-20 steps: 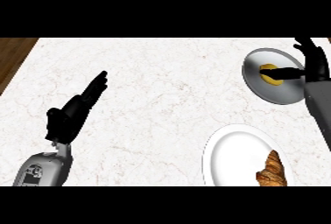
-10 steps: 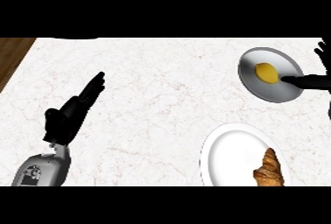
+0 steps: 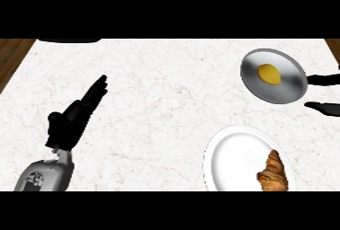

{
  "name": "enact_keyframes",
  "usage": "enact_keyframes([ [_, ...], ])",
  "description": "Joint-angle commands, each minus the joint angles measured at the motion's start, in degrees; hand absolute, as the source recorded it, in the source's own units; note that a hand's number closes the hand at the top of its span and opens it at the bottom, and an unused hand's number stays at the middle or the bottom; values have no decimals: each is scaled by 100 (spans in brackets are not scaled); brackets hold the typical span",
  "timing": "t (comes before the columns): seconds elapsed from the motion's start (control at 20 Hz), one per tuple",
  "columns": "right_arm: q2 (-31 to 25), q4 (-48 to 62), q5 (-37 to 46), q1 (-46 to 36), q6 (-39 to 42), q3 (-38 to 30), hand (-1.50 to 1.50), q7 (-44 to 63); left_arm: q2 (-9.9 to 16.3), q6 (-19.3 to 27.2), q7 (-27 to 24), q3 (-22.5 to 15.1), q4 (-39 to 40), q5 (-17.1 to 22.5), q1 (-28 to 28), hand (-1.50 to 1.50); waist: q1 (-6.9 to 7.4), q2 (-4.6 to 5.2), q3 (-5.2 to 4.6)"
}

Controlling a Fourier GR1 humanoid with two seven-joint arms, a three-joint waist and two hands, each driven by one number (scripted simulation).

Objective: Pick the lemon from the plate and place it in the pan

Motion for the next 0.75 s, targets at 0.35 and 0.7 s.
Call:
enact_keyframes([
  [0.35,-42,-82,-74,650,608,131,-150,-706,-19,-19,301,26,-289,-11,134,0,-88,-65,-10],
  [0.7,208,-170,-192,1030,244,148,-150,-1122,2,-67,-60,103,-72,-79,233,0,-102,-68,-9],
])
